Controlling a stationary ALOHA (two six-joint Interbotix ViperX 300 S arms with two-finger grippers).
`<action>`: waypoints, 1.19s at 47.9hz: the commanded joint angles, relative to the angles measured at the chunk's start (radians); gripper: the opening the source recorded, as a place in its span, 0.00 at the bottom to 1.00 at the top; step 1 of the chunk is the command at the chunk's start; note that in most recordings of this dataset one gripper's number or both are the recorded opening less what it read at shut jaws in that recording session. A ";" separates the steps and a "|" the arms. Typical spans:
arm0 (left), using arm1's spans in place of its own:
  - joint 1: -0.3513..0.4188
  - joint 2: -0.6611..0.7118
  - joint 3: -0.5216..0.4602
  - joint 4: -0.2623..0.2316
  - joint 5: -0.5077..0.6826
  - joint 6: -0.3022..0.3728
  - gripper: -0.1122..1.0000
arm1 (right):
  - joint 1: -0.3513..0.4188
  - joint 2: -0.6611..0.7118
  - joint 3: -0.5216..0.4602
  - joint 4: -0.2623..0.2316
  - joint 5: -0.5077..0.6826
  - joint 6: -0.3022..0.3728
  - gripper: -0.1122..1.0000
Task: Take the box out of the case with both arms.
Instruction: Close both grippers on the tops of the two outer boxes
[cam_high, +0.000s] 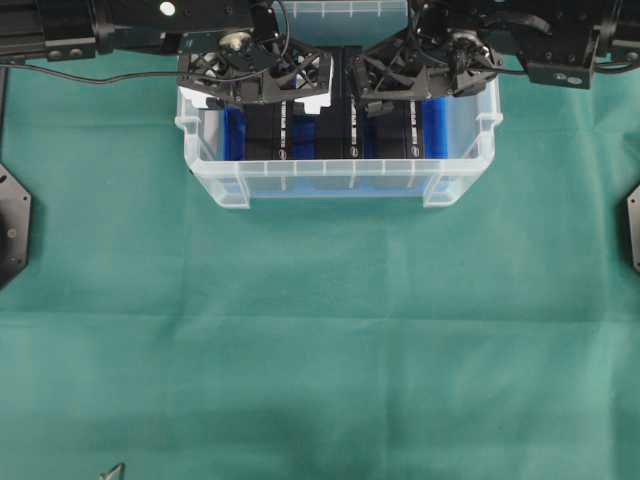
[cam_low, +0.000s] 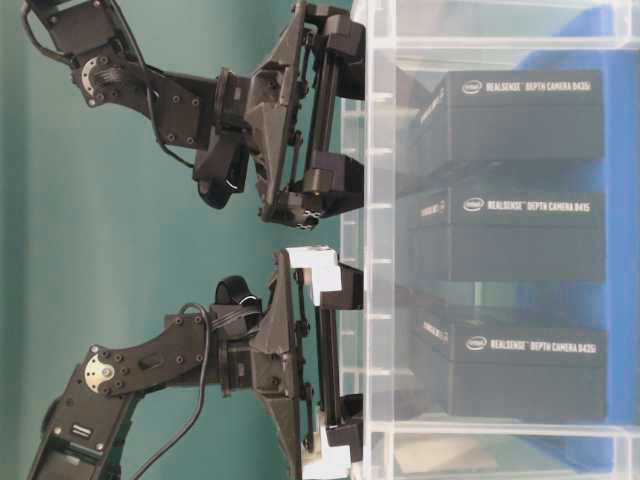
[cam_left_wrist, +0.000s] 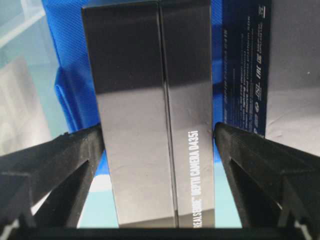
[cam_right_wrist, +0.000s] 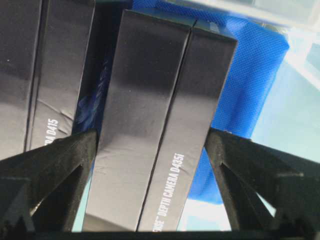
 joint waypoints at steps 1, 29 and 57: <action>0.000 -0.008 0.009 -0.006 0.014 0.003 0.89 | -0.005 -0.014 0.000 0.008 0.034 0.008 0.95; -0.005 -0.017 0.008 -0.011 0.003 0.003 0.68 | 0.028 -0.015 0.005 -0.020 0.069 0.167 0.69; -0.005 -0.043 -0.040 -0.011 0.005 0.003 0.68 | 0.031 -0.043 -0.029 -0.023 0.074 0.170 0.69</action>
